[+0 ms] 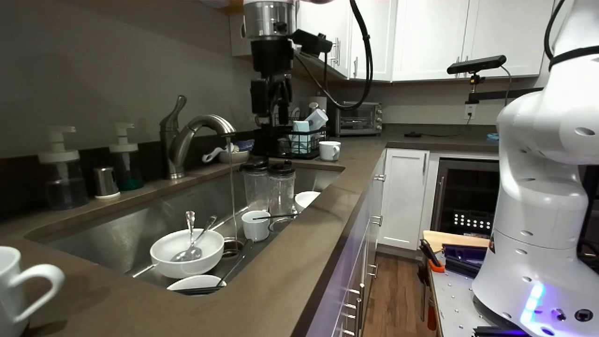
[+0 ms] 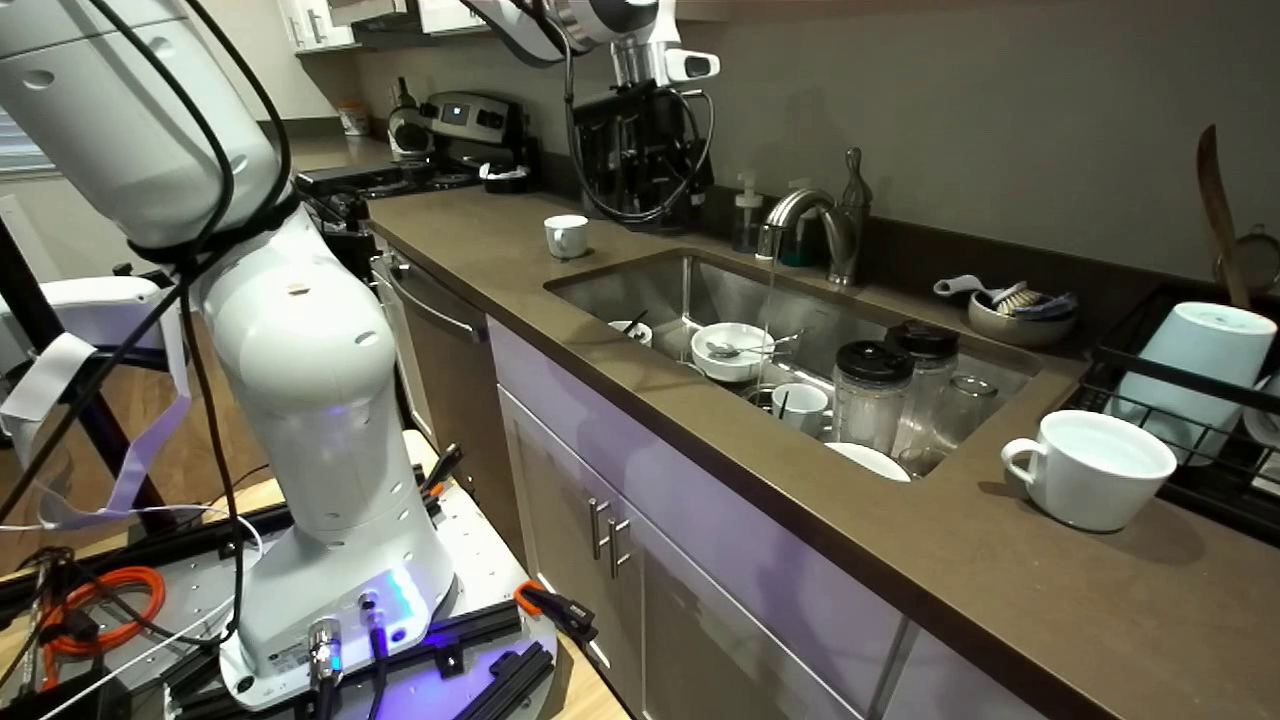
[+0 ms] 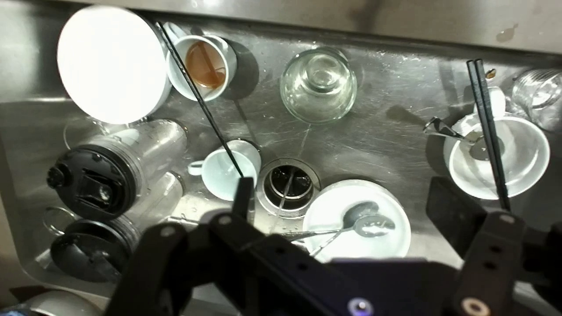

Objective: Pick up the mug on the left, place it under the running faucet then place it on the right side of the countertop

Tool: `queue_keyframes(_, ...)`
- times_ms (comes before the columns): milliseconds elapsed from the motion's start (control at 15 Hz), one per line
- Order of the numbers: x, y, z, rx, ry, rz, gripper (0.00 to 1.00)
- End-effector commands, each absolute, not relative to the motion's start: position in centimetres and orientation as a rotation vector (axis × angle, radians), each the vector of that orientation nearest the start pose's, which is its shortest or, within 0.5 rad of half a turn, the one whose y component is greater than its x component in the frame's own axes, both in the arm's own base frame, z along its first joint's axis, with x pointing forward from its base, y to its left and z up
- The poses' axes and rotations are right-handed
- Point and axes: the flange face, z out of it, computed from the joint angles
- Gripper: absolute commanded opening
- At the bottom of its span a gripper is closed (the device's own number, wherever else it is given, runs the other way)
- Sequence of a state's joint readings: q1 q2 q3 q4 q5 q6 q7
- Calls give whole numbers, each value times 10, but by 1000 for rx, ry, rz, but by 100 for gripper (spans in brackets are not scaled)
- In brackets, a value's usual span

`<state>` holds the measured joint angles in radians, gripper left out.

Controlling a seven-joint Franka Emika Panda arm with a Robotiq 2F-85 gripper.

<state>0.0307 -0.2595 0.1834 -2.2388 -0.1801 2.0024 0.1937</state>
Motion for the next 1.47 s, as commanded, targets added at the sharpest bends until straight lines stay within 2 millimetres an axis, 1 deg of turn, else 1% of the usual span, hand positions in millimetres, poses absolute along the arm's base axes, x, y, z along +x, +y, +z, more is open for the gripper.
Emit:
queue_keyframes(0, 512, 140, 465, -3334, -449, -56, 100)
queue_keyframes(133, 535, 170, 458, -3316, -618, -47, 100)
queue_keyframes(333, 562, 214, 447, -3212, -840, -46, 100)
queue_keyframes(400, 567, 227, 443, -3181, -895, -42, 100)
queue_keyframes(533, 569, 254, 438, -3131, -988, -25, 100)
queue_keyframes(600, 570, 265, 435, -3111, -1013, -22, 100)
queue_keyframes(733, 563, 289, 427, -3066, -1069, -9, 100)
queue_keyframes(933, 545, 319, 416, -3032, -1141, 15, 100)
queue_keyframes(1200, 525, 349, 407, -2962, -1209, 49, 100)
queue_keyframes(1400, 521, 362, 401, -2921, -1273, 43, 100)
